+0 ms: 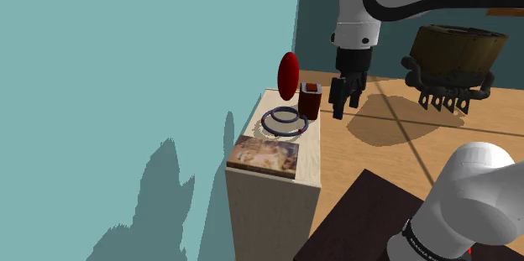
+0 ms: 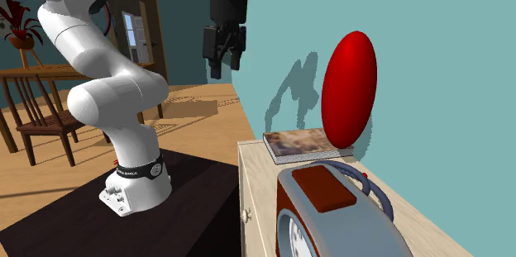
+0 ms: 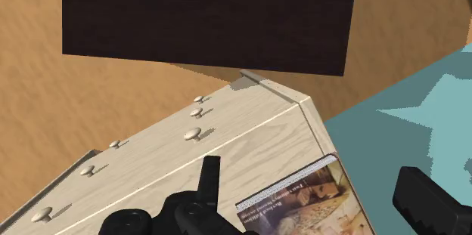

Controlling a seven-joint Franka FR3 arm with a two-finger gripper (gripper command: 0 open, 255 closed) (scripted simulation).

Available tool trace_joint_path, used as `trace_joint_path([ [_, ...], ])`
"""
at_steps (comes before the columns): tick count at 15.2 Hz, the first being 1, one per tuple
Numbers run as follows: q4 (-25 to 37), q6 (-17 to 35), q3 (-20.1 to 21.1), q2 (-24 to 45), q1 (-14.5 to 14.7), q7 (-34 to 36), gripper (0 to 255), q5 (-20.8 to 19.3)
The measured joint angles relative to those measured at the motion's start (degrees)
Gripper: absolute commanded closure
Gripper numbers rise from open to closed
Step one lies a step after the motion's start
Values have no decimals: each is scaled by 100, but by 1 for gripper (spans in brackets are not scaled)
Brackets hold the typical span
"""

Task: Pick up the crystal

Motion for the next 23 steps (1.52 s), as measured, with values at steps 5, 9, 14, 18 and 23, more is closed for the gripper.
trace_joint_path([
  [5, 797, -172, -17, 759, -215, 671, 0, 331],
  [9, 1769, -406, -57, 1626, -449, 1618, 0, 787],
  [14, 3044, -670, -237, 2729, -728, 2767, 0, 1329],
  [18, 3942, -841, -444, 3493, -943, 3664, 0, 1785],
  [23, 5003, -1031, -760, 4371, -1251, 4747, 0, 2386],
])
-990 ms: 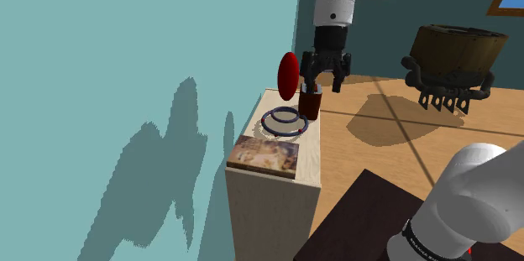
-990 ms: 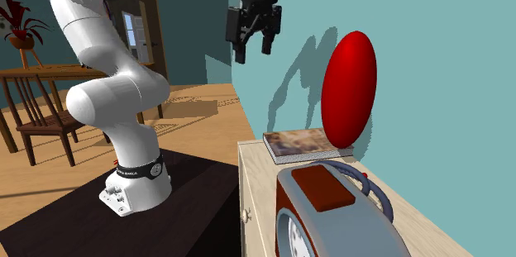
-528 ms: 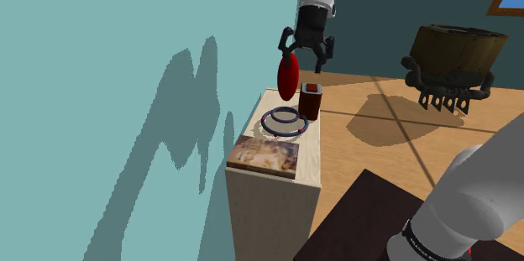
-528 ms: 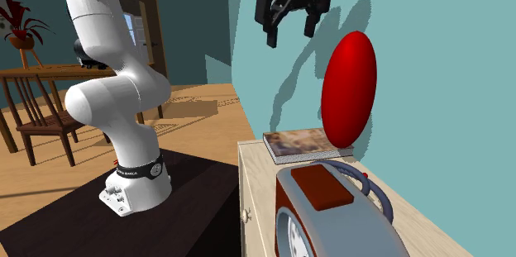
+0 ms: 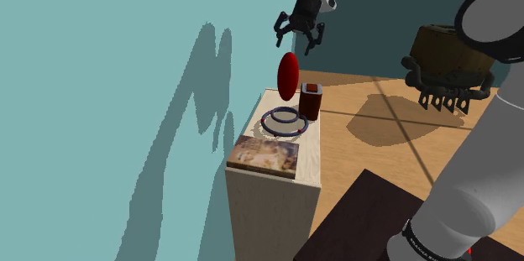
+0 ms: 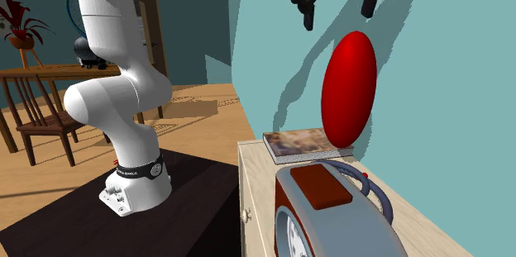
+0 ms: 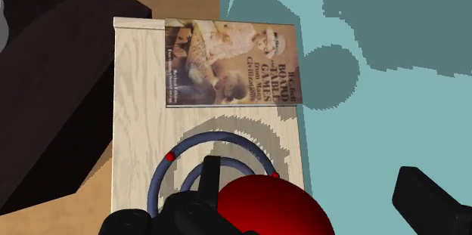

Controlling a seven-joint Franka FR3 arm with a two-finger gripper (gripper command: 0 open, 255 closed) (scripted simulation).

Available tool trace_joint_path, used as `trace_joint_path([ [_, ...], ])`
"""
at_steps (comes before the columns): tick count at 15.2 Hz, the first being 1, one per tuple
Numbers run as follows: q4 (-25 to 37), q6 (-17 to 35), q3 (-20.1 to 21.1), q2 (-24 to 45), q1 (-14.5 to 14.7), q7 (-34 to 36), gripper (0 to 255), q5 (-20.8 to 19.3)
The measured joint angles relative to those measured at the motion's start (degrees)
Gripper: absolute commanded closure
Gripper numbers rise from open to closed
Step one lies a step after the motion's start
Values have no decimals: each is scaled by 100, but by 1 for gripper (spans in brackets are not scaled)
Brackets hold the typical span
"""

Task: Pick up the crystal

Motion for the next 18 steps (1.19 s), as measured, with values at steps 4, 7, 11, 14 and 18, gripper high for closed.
trace_joint_path([
  [4, 359, -5, -144, 362, -151, 417, 0, 257],
  [7, 78, 194, -145, 303, -143, 346, 0, 241],
  [11, -244, 427, -139, 243, -129, 227, 255, 213],
  [14, -264, 441, -137, 232, -127, 219, 255, 215],
  [18, -271, 447, -133, 225, -124, 215, 255, 220],
])
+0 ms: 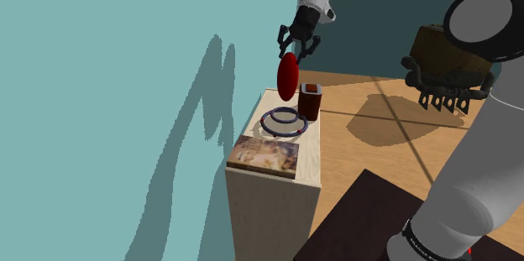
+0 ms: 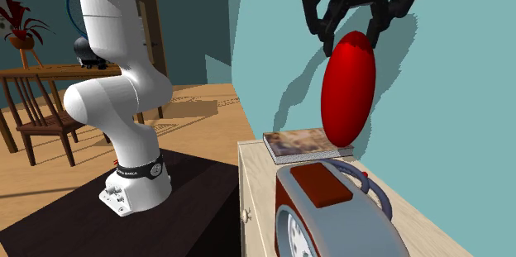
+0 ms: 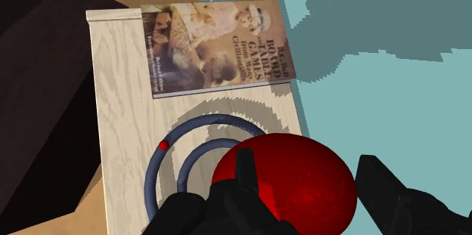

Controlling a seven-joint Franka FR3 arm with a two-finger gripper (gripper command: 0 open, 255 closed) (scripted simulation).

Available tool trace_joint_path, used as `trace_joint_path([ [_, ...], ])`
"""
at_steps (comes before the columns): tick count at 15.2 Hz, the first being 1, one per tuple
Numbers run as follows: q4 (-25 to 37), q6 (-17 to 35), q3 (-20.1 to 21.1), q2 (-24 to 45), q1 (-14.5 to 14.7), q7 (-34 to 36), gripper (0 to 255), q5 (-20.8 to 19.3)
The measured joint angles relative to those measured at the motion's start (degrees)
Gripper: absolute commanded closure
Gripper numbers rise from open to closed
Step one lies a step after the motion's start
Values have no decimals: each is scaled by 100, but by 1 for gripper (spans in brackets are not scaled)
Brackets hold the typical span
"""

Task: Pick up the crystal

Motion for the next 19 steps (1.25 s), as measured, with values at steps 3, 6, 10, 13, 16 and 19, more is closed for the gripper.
trace_joint_path([
  [3, 9, 1, 3, 6, 2, 3, 255, 2],
  [6, 225, -157, -9, 63, -15, 83, 255, 11],
  [10, 603, -429, -16, 136, -33, 233, 255, 51],
  [13, 925, -646, -25, 218, -54, 344, 255, 92],
  [16, 1283, -883, -33, 312, -79, 471, 255, 145],
  [19, 1627, -1089, -43, 431, -109, 572, 255, 199],
])
